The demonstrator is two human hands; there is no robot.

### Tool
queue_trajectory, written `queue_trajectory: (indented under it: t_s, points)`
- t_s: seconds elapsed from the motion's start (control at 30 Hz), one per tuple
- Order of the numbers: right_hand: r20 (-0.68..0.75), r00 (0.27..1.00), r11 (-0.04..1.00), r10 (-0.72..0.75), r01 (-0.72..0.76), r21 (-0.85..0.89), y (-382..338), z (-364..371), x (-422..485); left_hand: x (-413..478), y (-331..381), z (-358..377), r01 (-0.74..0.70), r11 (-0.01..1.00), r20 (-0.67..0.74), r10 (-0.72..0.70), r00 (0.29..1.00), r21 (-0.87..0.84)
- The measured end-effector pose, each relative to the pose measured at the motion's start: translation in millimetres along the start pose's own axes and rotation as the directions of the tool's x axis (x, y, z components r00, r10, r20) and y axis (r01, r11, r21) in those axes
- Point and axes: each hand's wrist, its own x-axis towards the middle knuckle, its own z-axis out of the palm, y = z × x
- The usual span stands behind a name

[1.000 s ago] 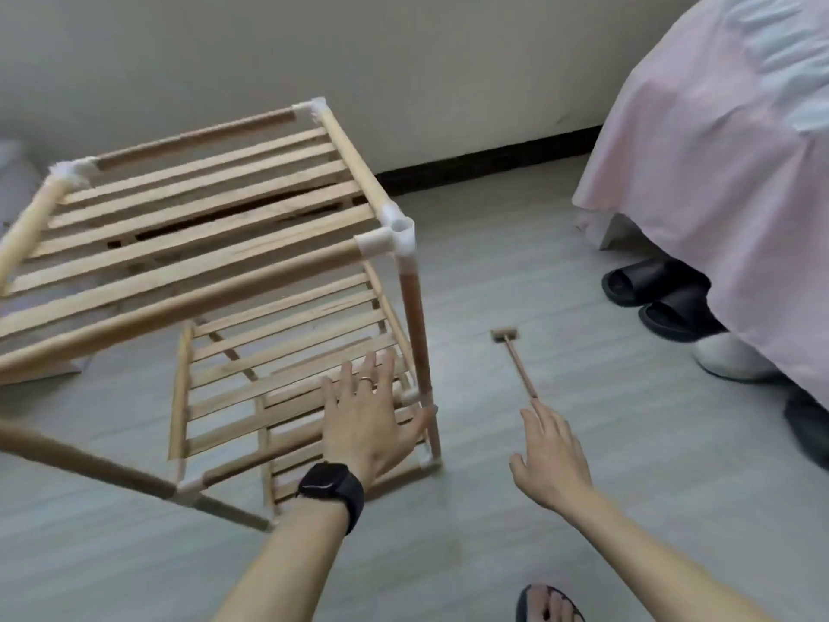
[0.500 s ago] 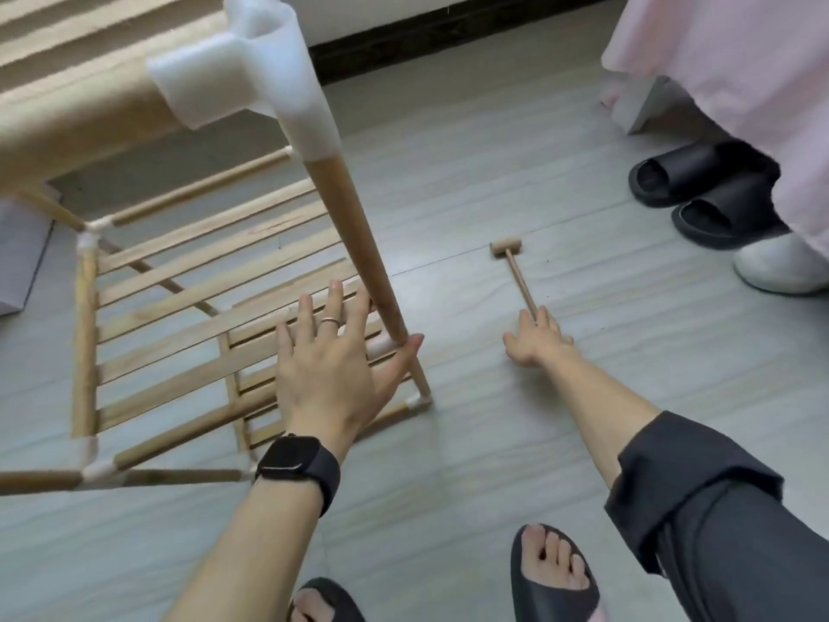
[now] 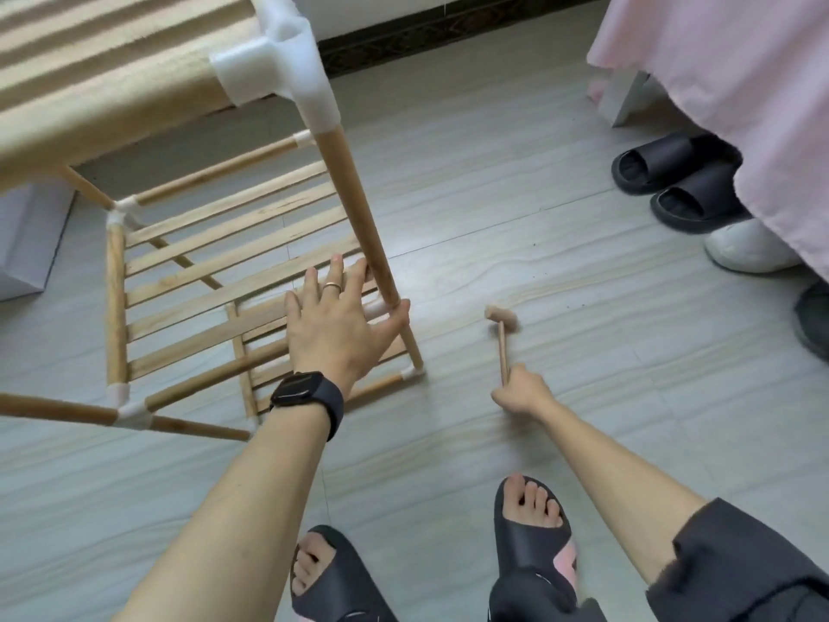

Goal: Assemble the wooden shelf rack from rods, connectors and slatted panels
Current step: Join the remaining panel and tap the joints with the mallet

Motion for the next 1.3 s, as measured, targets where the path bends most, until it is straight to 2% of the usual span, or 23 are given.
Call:
queue_trajectory:
  t_s: [0.07, 0.13, 0.2, 0.27, 0.37, 0.47, 0.53, 0.6, 0.67, 0.7, 0.73, 0.77, 0.8, 0.83, 0.87, 0.93, 1.0, 1.1, 1.23, 1.3]
  points:
    - [0.014, 0.999, 0.955, -0.038, 0.033, 0.296, -0.2, -6.8, -17.6, -6.9, -2.3, -4.9, -0.016, 1.000, 0.033, 0.016, 0.999, -0.010]
    - [-0.070, 0.997, 0.837, -0.044, 0.075, 0.542, -5.3, -20.9, -39.8, -14.1, -6.9, -11.9, -0.020, 0.999, 0.098, 0.022, 0.995, -0.025]
    - [-0.138, 0.986, 0.711, -0.095, 0.164, 0.683, -8.5, -41.8, -71.6, -22.7, -10.5, -25.2, -0.013, 0.999, 0.207, 0.019, 0.978, -0.032]
    - [-0.236, 0.954, 0.584, -0.182, 0.299, 0.755, -16.0, -68.3, -111.2, -35.3, -12.9, -42.8, -0.030, 1.000, 0.298, 0.031, 0.954, -0.007]
    - [-0.495, 0.819, 0.383, -0.292, 0.574, 0.724, -47.6, -121.8, -174.0, -52.5, -10.4, -81.1, -0.104, 0.992, 0.374, 0.073, 0.924, 0.064]
    - [-0.731, 0.612, 0.272, -0.301, 0.790, 0.549, -92.2, -176.1, -241.0, -79.3, -9.6, -129.1, -0.138, 0.989, 0.324, 0.116, 0.939, 0.048]
    - [-0.851, 0.444, 0.190, -0.280, 0.895, 0.404, -123.3, -207.2, -287.3, -102.3, -15.2, -160.3, -0.182, 0.983, 0.230, 0.177, 0.957, -0.001]
    - [-0.920, 0.300, 0.110, -0.252, 0.953, 0.281, -152.4, -230.2, -327.7, -127.4, -24.9, -188.2, -0.270, 0.963, 0.075, 0.270, 0.960, -0.021]
    - [-0.938, 0.232, -0.021, -0.258, 0.969, 0.245, -182.5, -245.2, -357.5, -147.6, -37.3, -209.9, -0.367, 0.930, -0.195, 0.361, 0.912, 0.003]
    - [-0.932, 0.224, -0.090, -0.285, 0.962, 0.259, -197.7, -249.5, -369.0, -154.4, -44.4, -219.0, -0.405, 0.914, -0.364, 0.387, 0.847, 0.028]
    - [-0.925, 0.216, -0.142, -0.311, 0.952, 0.270, -212.1, -251.8, -379.0, -158.2, -50.9, -228.2, -0.428, 0.902, -0.529, 0.391, 0.753, 0.057]
    - [-0.922, 0.210, -0.167, -0.324, 0.947, 0.275, -225.7, -252.8, -387.5, -157.9, -56.6, -237.2, -0.429, 0.901, -0.668, 0.361, 0.650, 0.070]
    - [-0.922, 0.213, -0.163, -0.325, 0.947, 0.276, -237.8, -253.1, -394.6, -153.9, -60.9, -244.9, -0.407, 0.913, -0.751, 0.296, 0.590, 0.041]
    - [-0.922, 0.220, -0.144, -0.319, 0.950, 0.277, -249.1, -253.5, -400.7, -146.2, -63.5, -251.8, -0.359, 0.933, -0.773, 0.209, 0.599, -0.026]
    - [-0.921, 0.233, -0.122, -0.313, 0.952, 0.282, -259.5, -254.2, -406.1, -135.1, -64.1, -256.4, -0.285, 0.954, -0.732, 0.126, 0.669, -0.097]
    - [-0.905, 0.275, -0.127, -0.324, 0.936, 0.330, -279.2, -253.7, -415.5, -112.4, -61.0, -255.7, -0.111, 0.988, -0.519, 0.039, 0.854, -0.108]
    - [-0.883, 0.319, -0.157, -0.345, 0.907, 0.390, -297.7, -252.8, -417.8, -97.2, -54.4, -243.3, -0.029, 0.997, -0.368, 0.002, 0.930, -0.068]
    - [-0.866, 0.310, -0.114, -0.392, 0.918, 0.380, -313.0, -240.6, -405.5, -87.5, -51.5, -225.6, 0.015, 0.996, -0.397, -0.049, 0.916, -0.086]
    - [-0.845, 0.292, -0.025, -0.449, 0.941, 0.338, -324.2, -232.8, -402.7, -81.9, -57.2, -226.3, 0.001, 0.995, -0.409, -0.042, 0.912, -0.101]
    - [-0.866, 0.246, -0.075, -0.435, 0.949, 0.307, -335.3, -246.0, -416.5, -79.8, -57.2, -225.5, -0.015, 0.995, -0.424, -0.029, 0.905, -0.101]
